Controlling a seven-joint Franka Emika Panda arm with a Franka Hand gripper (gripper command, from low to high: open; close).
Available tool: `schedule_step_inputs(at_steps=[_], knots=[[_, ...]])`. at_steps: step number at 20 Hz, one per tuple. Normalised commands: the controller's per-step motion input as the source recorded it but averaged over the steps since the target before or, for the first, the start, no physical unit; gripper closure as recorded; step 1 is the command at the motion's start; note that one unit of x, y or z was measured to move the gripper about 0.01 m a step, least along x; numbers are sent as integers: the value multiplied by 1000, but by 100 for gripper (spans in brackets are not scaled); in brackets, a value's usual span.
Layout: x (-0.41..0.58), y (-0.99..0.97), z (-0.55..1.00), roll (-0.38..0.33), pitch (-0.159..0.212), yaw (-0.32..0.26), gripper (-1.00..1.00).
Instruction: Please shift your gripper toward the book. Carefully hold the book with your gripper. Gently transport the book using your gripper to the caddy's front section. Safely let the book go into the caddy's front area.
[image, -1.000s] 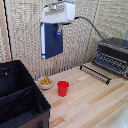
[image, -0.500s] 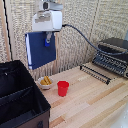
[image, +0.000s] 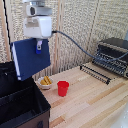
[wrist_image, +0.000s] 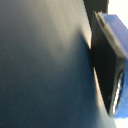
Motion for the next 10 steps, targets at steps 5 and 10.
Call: schedule_step_inputs(at_steps=[5, 10], knots=[[-276, 757, 9, -19, 0, -86, 100], [-339, 745, 24, -28, 0, -78, 100]])
